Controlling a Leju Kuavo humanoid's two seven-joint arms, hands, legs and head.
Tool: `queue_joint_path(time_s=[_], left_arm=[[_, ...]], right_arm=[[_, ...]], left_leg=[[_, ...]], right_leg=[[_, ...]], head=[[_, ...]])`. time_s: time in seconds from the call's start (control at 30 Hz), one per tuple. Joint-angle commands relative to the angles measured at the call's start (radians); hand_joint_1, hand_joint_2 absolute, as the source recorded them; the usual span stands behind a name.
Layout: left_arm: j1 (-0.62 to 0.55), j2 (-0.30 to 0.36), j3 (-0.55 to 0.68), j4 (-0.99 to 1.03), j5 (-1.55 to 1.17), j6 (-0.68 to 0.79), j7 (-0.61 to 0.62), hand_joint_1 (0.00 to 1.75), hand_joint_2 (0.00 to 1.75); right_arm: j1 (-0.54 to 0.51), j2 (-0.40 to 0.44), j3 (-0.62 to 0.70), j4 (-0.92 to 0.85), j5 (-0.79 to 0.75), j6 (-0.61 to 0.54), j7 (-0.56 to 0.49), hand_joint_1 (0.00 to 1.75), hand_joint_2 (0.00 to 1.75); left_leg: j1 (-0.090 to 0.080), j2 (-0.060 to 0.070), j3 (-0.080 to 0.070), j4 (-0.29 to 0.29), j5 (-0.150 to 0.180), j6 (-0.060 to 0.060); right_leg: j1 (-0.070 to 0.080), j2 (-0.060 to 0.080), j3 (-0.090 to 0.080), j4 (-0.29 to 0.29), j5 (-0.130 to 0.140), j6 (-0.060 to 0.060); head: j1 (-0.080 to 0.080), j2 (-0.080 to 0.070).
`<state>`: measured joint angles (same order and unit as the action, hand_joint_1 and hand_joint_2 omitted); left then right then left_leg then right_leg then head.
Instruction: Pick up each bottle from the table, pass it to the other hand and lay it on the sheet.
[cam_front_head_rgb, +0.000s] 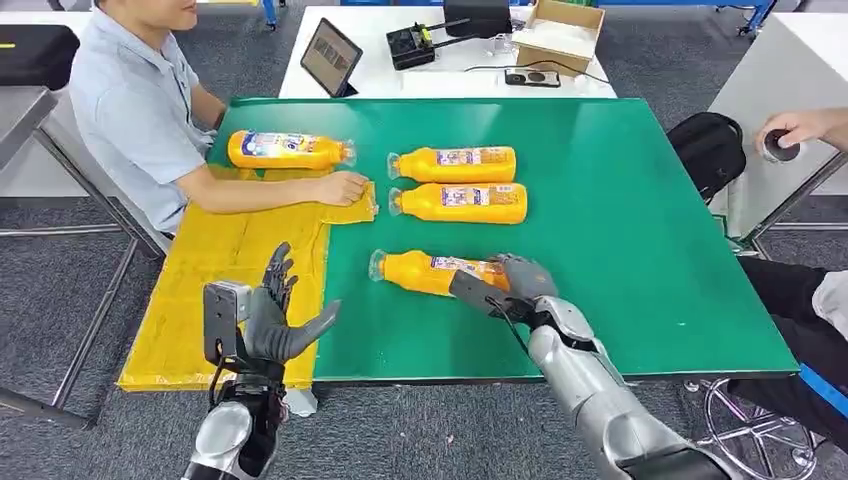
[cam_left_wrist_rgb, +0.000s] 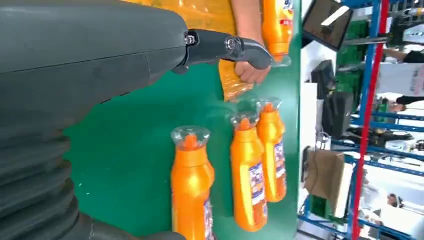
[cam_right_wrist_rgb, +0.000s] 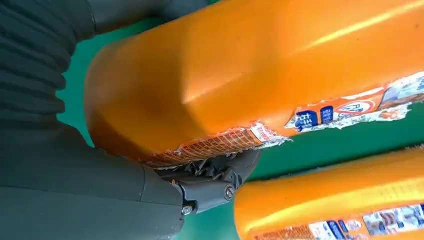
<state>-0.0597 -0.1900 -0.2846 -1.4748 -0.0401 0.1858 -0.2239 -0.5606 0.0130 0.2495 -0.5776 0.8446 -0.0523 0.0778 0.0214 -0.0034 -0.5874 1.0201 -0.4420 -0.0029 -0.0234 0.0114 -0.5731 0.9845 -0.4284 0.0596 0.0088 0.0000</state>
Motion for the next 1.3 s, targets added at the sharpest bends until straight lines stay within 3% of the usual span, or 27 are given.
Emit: queue_joint_path(time_s=[0.03, 0.1, 0.2, 0.27, 0.37, 0.53, 0.6, 0.67, 0.7, 0.73, 0.77, 0.8, 0.9, 0.93, 1.07, 1.3], left_arm=[[-0.048, 0.031, 0.002, 0.064, -0.002, 0.024, -0.057, 0.0, 1.75], [-0.052, 0.029, -0.001, 0.068, 0.007, 0.033, -0.071, 0.0, 1.75], [-0.05, 0.031, -0.005, 0.065, 0.008, 0.035, -0.074, 0.0, 1.75], [-0.029, 0.028, -0.014, 0.044, -0.016, 0.056, -0.108, 0.0, 1.75], [0.052, 0.022, -0.039, 0.006, -0.055, 0.083, -0.137, 0.0, 1.75], [0.052, 0.022, -0.039, 0.006, -0.055, 0.083, -0.137, 0.0, 1.75], [0.092, 0.007, -0.027, -0.007, -0.041, 0.091, -0.155, 0.0, 1.75], [0.202, 0.028, -0.047, -0.099, 0.026, 0.037, -0.179, 0.0, 1.75], [0.203, 0.029, -0.05, -0.1, 0.026, 0.036, -0.179, 0.0, 1.75], [0.206, 0.031, -0.064, -0.1, 0.034, 0.016, -0.172, 0.0, 1.75], [0.212, 0.034, -0.081, -0.103, 0.034, 0.005, -0.172, 0.0, 1.75], [0.217, 0.049, -0.116, -0.106, 0.02, -0.019, -0.178, 0.0, 1.75], [0.225, 0.064, -0.166, -0.109, -0.009, -0.041, -0.193, 0.0, 1.75], [0.223, 0.07, -0.178, -0.107, -0.018, -0.042, -0.201, 0.0, 1.75], [0.202, 0.094, -0.239, -0.104, -0.077, -0.068, -0.229, 0.0, 1.75], [0.144, 0.058, -0.224, -0.061, -0.101, -0.073, -0.235, 0.0, 1.75]], right_arm=[[0.052, -0.009, -0.061, 0.086, -0.191, 0.063, -0.179, 1.75, 1.75], [0.088, 0.002, -0.089, 0.014, -0.263, 0.039, -0.255, 1.75, 1.75], [0.101, 0.005, -0.079, -0.01, -0.27, 0.037, -0.251, 1.75, 1.75], [0.152, 0.023, -0.117, -0.099, -0.368, 0.028, -0.338, 1.75, 1.75], [0.264, 0.047, -0.17, -0.291, -0.557, 0.076, -0.408, 1.75, 1.75], [0.264, 0.047, -0.17, -0.291, -0.557, 0.076, -0.408, 1.75, 1.75], [0.306, 0.048, -0.169, -0.368, -0.596, 0.072, -0.41, 1.75, 1.75], [0.468, 0.098, -0.141, -0.689, -0.673, -0.035, -0.49, 1.75, 1.75], [0.471, 0.099, -0.137, -0.694, -0.669, -0.042, -0.495, 1.75, 1.75], [0.481, 0.109, -0.135, -0.716, -0.668, -0.062, -0.513, 1.75, 1.75], [0.49, 0.112, -0.126, -0.741, -0.66, -0.083, -0.526, 1.66, 1.75], [0.499, 0.117, -0.114, -0.771, -0.656, -0.102, -0.541, 1.75, 1.75], [0.506, 0.123, -0.09, -0.807, -0.655, -0.108, -0.546, 1.75, 1.75], [0.506, 0.121, -0.078, -0.81, -0.652, -0.107, -0.545, 1.57, 1.75], [0.47, 0.128, -0.019, -0.762, -0.639, -0.093, -0.551, 1.45, 1.75], [0.385, 0.153, 0.1, -0.634, -0.597, -0.063, -0.553, 1.57, 1.75]], left_leg=[[0.001, -0.004, 0.0, -0.002, 0.002, 0.001], [0.001, -0.007, -0.004, -0.005, 0.006, 0.003], [0.001, -0.005, -0.002, -0.004, 0.004, 0.002], [0.001, -0.001, -0.001, -0.003, 0.002, 0.001], [0.0, -0.001, 0.001, -0.004, 0.001, 0.001], [0.0, -0.001, 0.001, -0.004, 0.001, 0.001], [0.001, -0.001, 0.001, -0.005, 0.001, 0.001], [0.001, -0.002, 0.001, -0.002, 0.0, 0.001], [0.001, -0.002, 0.0, -0.003, -0.001, 0.001], [0.0, -0.002, -0.012, 0.0, 0.0, 0.001], [0.0, -0.001, -0.015, 0.0, -0.001, 0.002], [0.0, -0.001, -0.014, 0.0, -0.002, 0.002], [0.0, -0.001, -0.019, 0.0, -0.001, 0.001], [0.0, -0.001, -0.018, 0.0, -0.001, 0.001], [0.0, 0.0, -0.018, -0.001, 0.0, 0.001], [0.0, 0.001, -0.02, -0.001, 0.0, 0.001]], right_leg=[[0.001, -0.005, 0.003, -0.003, 0.001, -0.002], [0.002, -0.009, -0.001, -0.006, 0.005, -0.005], [0.002, -0.007, 0.002, -0.005, 0.003, -0.004], [0.002, -0.002, 0.012, -0.004, 0.003, -0.002], [0.001, -0.002, 0.013, -0.003, 0.001, -0.003], [0.001, -0.002, 0.013, -0.003, 0.001, -0.003], [0.002, -0.003, 0.013, -0.004, 0.001, -0.005], [0.001, -0.002, 0.013, -0.002, 0.0, -0.001], [0.002, -0.002, 0.013, -0.003, -0.001, -0.003], [0.0, 0.0, 0.002, 0.001, -0.001, -0.001], [0.001, -0.001, -0.001, 0.001, -0.001, -0.002], [0.0, -0.001, 0.0, 0.001, -0.002, -0.003], [0.0, -0.001, -0.005, 0.001, -0.001, -0.002], [0.0, -0.001, -0.004, 0.001, -0.001, -0.003], [0.001, 0.0, -0.004, 0.0, 0.0, -0.003], [0.0, 0.001, -0.006, 0.0, 0.001, -0.001]], head=[[0.0, 0.0], [0.0, 0.0], [0.0, 0.0], [0.0, 0.0], [0.0, 0.0], [0.0, 0.0], [0.0, 0.0], [0.0, 0.0], [0.0, 0.0], [0.0, 0.0], [0.0, 0.0], [0.0, 0.0], [0.0, 0.0], [0.0, 0.0], [0.0, 0.0], [0.0, 0.0]])
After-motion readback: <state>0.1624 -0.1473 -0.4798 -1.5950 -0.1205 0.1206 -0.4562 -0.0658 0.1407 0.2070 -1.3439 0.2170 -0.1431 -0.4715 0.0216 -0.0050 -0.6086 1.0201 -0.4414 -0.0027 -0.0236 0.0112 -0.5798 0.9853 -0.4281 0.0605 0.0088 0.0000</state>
